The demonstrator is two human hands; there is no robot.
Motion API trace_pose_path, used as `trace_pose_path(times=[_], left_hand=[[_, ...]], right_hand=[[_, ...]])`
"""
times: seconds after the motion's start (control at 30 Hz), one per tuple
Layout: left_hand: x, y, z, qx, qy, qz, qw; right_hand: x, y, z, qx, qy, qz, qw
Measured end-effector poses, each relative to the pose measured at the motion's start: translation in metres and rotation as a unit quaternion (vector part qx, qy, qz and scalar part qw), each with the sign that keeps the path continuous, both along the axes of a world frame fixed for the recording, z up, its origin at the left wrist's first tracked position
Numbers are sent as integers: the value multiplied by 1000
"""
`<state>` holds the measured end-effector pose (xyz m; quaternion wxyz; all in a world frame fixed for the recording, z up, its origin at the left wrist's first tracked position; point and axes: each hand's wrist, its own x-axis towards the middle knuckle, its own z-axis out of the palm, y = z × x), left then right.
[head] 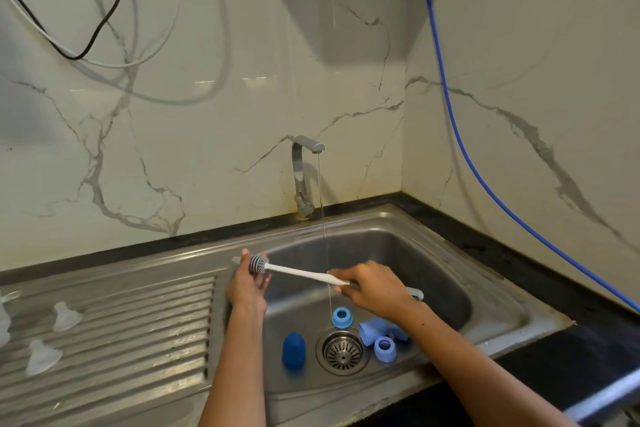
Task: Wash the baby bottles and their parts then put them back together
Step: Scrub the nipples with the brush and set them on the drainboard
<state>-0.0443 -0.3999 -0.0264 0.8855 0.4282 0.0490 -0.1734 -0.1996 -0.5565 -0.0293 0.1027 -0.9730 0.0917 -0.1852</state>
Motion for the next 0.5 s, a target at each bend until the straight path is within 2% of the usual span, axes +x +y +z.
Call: trace_pose_path(times=[0.1, 0.17, 0.23, 0.3, 0.4, 0.47, 0.5], left_hand=[[4, 2, 2, -41, -7, -2, 999], [7, 2, 1, -73, -14, -7, 997], [8, 1, 0, -97, -20, -21, 995], [7, 0, 1, -115, -23, -41, 992], [4, -4, 4, -149, -18, -60, 987], [3, -4, 6, -164, -20, -63, 984], [2, -4, 6, -164, -23, -62, 984]], right_hand=[[-2, 1, 3, 73, -1, 24, 997], [-5, 0, 3, 229, 3, 54, 972], [-9, 0, 4, 405, 26, 54, 912], [-15, -3, 9, 521, 77, 39, 849], [-21, -14, 17, 619, 143, 56, 770], [-21, -19, 18, 647, 168, 70, 740], [-20, -20, 17, 650, 173, 71, 737]])
